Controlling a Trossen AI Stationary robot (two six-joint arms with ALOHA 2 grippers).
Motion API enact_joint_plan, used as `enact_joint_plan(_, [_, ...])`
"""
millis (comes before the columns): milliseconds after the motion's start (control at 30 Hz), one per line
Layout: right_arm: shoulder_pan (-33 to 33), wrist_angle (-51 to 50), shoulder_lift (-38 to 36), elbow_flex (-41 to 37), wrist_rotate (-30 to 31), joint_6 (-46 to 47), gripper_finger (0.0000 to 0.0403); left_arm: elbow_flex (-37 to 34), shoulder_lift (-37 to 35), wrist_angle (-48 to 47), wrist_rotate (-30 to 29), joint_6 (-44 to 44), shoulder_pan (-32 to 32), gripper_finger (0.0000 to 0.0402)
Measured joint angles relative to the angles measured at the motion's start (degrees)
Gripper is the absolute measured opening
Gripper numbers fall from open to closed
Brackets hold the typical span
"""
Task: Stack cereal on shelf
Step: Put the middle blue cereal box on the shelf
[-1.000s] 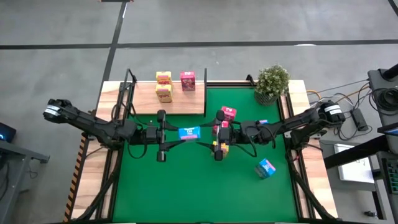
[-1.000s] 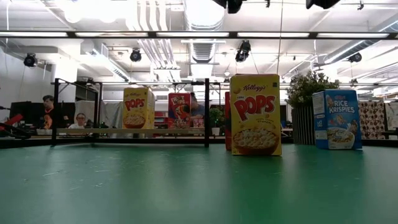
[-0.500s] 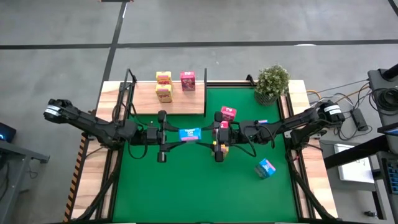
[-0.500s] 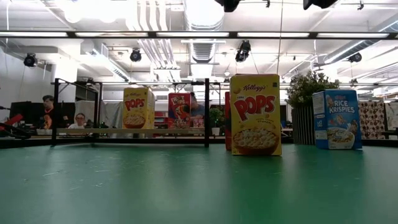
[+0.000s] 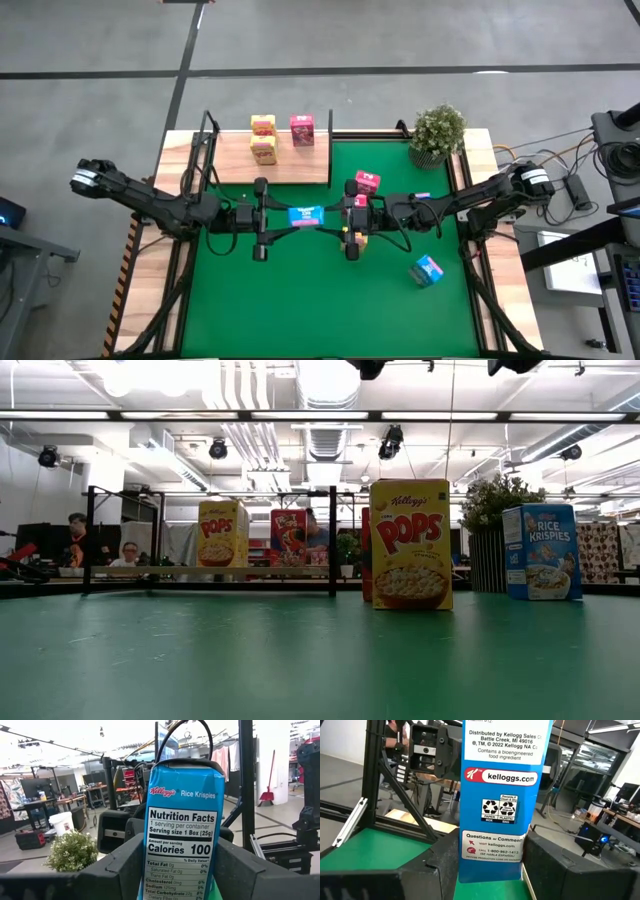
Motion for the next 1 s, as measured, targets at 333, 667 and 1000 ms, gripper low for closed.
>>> enact_joint_plan(333, [0.02, -1.02, -0.02, 0.01, 0.00, -0.59, 0.0180, 0.00, -0.88, -2.06, -0.07, -1.47, 0.00, 0.0249])
enact_joint_plan(667, [0.00, -4.33, -0.63, -0.01, 0.50, -0.62, 0.0180, 0.00, -6.30, -10.64, -0.07, -2.68, -0.02, 0.0282])
enact_joint_plan(1000, [0.00, -11.09, -1.03, 0.01, 4.68, -1.45, 0.0180, 0.10, -10.86, -16.12, -1.11, -3.29, -0.34, 0.0282])
